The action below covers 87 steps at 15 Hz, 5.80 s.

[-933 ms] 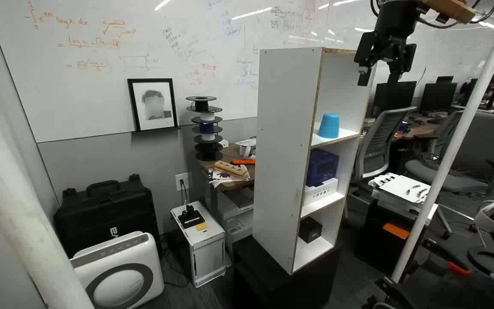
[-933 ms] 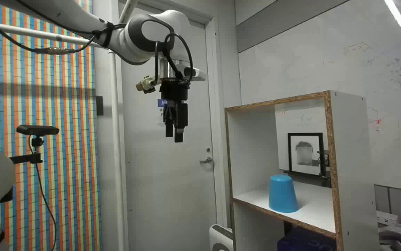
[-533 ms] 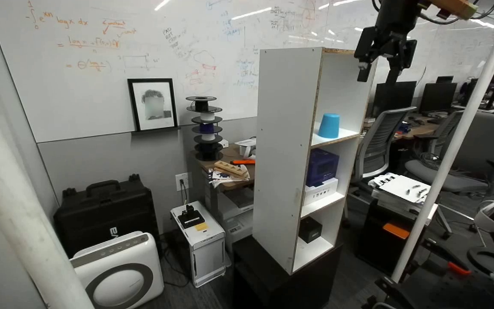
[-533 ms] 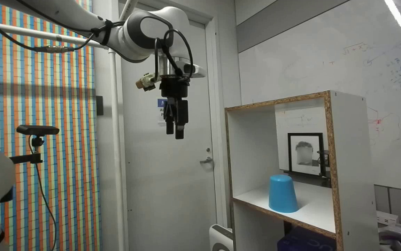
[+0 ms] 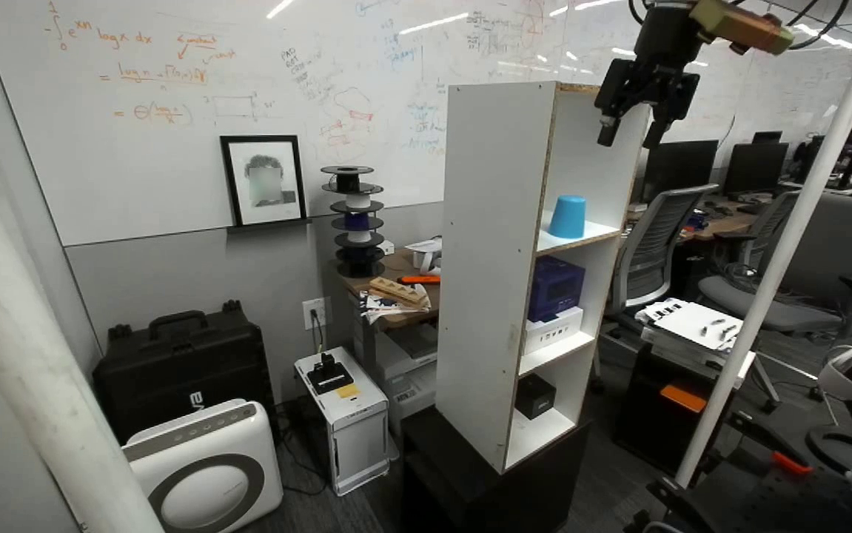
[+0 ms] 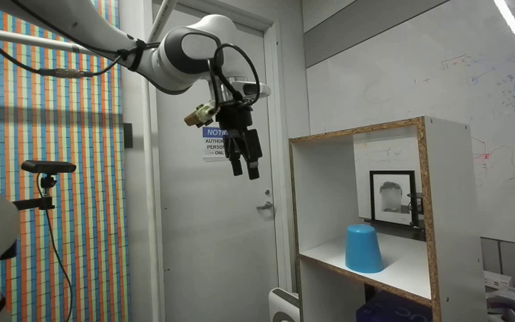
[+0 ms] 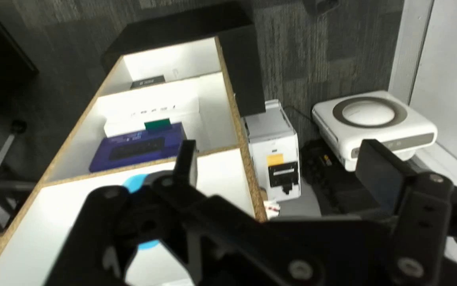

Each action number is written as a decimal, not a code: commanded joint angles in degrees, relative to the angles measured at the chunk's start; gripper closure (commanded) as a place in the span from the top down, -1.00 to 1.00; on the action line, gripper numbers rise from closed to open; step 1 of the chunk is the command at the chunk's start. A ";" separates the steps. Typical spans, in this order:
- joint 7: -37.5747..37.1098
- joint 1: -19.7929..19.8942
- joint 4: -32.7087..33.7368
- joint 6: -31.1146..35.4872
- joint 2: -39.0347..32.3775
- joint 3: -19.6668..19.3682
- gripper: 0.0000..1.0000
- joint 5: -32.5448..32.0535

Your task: Move the blue cup to the top of the shelves

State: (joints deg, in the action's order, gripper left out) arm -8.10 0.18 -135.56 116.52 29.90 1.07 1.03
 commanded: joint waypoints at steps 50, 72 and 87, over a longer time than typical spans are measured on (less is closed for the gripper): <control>16.87 6.31 -8.21 27.33 -10.05 -5.07 -0.08 7.47; -1.76 8.35 16.07 29.05 -5.02 -10.49 -0.08 6.12; -12.00 6.81 21.13 16.28 -12.48 -5.58 1.00 6.93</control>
State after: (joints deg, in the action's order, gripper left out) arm -18.50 7.41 -112.38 136.68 12.96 -5.87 8.55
